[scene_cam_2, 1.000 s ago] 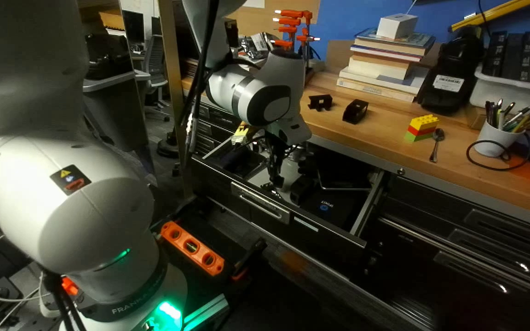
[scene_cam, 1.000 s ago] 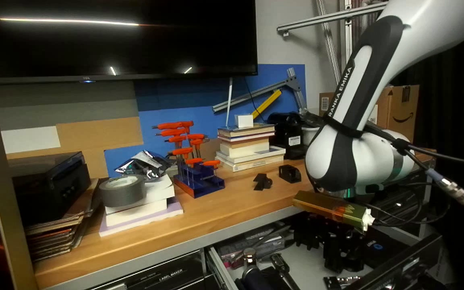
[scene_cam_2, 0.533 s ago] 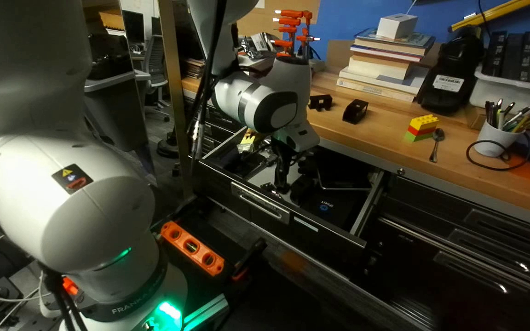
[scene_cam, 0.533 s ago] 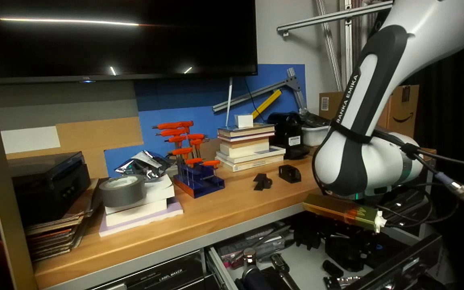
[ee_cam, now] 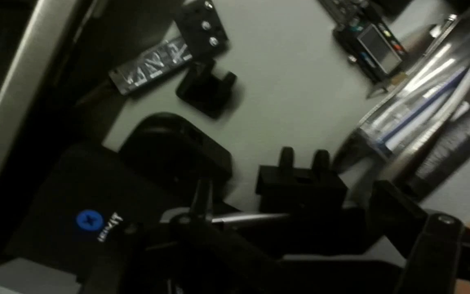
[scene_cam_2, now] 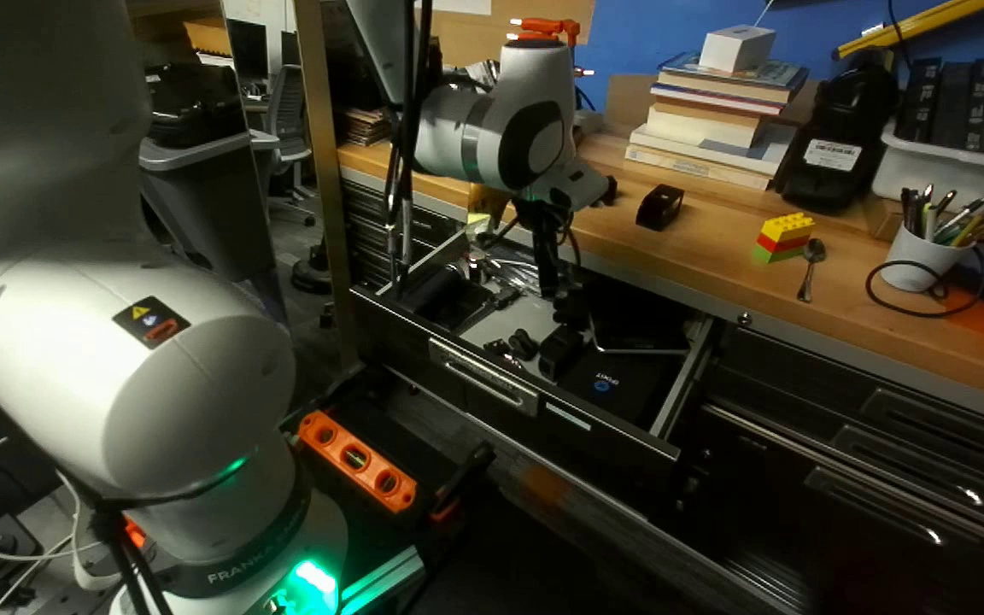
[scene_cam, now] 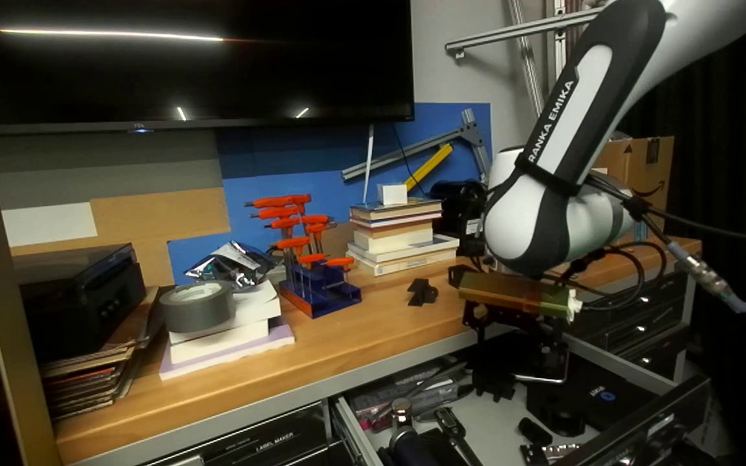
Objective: Put the three black objects in the open drawer then close the drawer
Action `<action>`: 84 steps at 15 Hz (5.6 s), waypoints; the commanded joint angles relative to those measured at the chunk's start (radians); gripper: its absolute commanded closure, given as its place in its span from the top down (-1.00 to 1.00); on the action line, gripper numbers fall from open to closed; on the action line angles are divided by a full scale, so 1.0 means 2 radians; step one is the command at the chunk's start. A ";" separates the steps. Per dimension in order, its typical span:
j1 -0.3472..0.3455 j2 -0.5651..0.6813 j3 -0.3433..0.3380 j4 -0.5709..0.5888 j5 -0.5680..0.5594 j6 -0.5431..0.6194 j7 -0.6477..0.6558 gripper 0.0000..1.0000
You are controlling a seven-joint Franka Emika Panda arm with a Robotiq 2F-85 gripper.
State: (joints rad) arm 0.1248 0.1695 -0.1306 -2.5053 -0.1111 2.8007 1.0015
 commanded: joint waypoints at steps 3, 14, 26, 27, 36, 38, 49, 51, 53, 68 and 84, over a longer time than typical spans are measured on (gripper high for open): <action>-0.010 -0.028 0.009 0.100 -0.070 -0.059 -0.061 1.00; -0.059 0.071 0.038 0.262 0.014 -0.085 -0.394 1.00; -0.103 0.186 0.035 0.368 0.016 -0.086 -0.513 1.00; -0.104 0.192 0.035 0.372 0.015 -0.083 -0.516 0.50; -0.087 0.182 0.028 0.356 0.003 -0.100 -0.503 -0.48; -0.078 0.154 0.027 0.321 0.000 -0.109 -0.498 -0.48; -0.024 -0.053 0.050 0.042 -0.017 -0.103 -0.440 -0.48; -0.022 -0.075 0.062 0.005 -0.013 -0.095 -0.428 -0.48; -0.019 -0.083 0.075 -0.024 -0.011 -0.074 -0.402 -0.49; 0.017 0.084 0.057 -0.028 -0.053 0.124 -0.294 -0.49; 0.099 0.021 -0.019 -0.020 0.055 0.074 -0.299 1.00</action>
State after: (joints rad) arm 0.2740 0.3411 -0.1157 -2.5457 -0.0116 3.0457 0.3675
